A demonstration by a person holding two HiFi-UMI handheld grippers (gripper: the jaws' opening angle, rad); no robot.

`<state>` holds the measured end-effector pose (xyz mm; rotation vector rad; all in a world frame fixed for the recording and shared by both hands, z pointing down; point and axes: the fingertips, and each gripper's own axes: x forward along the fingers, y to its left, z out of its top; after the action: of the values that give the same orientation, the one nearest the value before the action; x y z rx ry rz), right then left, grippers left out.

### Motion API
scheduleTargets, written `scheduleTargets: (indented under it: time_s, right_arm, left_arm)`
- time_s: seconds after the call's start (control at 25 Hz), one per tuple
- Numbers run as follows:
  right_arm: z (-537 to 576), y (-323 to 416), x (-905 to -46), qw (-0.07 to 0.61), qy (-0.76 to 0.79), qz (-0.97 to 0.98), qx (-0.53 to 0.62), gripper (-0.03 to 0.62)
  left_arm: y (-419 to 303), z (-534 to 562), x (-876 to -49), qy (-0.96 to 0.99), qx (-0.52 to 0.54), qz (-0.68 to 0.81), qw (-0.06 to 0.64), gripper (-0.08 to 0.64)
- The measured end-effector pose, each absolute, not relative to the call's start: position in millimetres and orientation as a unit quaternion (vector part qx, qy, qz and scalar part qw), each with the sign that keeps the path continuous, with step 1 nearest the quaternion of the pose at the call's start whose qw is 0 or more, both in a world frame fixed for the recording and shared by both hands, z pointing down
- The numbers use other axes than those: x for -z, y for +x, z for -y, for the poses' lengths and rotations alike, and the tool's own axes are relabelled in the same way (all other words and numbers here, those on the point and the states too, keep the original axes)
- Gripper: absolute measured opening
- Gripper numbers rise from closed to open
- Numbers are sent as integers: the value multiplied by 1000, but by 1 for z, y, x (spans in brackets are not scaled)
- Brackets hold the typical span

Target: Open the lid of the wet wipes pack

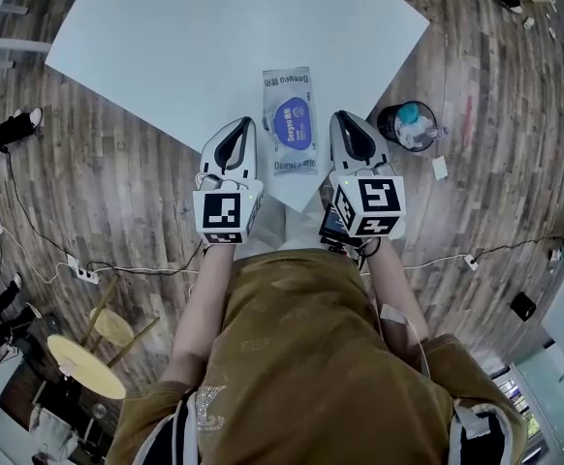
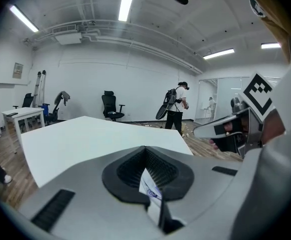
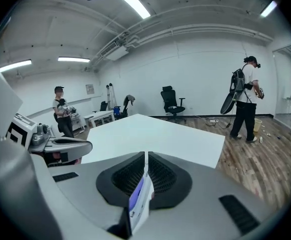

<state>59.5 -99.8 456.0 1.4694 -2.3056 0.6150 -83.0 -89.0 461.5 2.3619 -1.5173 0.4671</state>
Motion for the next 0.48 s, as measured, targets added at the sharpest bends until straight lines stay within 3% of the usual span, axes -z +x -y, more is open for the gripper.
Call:
scheduleTargets:
  time_s: [0.48]
  right_arm:
    - [90, 46, -514, 206, 479, 799, -298, 17]
  left_arm:
    - [-74, 79, -505, 818, -186, 512, 187, 2]
